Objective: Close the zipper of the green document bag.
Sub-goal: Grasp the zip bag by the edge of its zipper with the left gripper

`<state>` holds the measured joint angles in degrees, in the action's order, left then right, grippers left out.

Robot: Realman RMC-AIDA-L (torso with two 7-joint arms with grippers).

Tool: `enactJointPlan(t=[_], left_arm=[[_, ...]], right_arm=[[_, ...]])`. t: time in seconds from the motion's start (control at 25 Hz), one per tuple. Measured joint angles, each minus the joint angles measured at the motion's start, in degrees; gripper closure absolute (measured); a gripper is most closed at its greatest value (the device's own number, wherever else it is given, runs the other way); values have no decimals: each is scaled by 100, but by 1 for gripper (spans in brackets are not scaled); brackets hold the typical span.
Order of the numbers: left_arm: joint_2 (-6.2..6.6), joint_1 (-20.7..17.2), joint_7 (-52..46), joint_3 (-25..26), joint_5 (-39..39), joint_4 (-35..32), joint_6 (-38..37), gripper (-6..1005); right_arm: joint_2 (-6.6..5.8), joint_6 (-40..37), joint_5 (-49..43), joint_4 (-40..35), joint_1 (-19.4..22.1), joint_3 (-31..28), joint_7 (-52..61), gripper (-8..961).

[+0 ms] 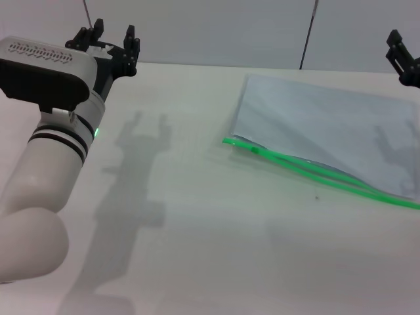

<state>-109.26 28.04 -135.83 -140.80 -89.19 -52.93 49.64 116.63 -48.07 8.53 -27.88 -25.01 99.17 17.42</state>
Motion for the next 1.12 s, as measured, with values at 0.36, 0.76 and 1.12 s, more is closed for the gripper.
enactJointPlan(t=[0.36,0.76,1.12], left_arm=[[-17,0,-5,9,-11,19,7,472],[-24,5,-9,9,-12,29,4,471],[14,-7,-229,9,-12,28,1,472]], right_arm=[[0,0,0,11,-4,-8,7,268],[0,0,0,20,-5,-12,7,268],[0,0,0,109,-57,-12,7,269]])
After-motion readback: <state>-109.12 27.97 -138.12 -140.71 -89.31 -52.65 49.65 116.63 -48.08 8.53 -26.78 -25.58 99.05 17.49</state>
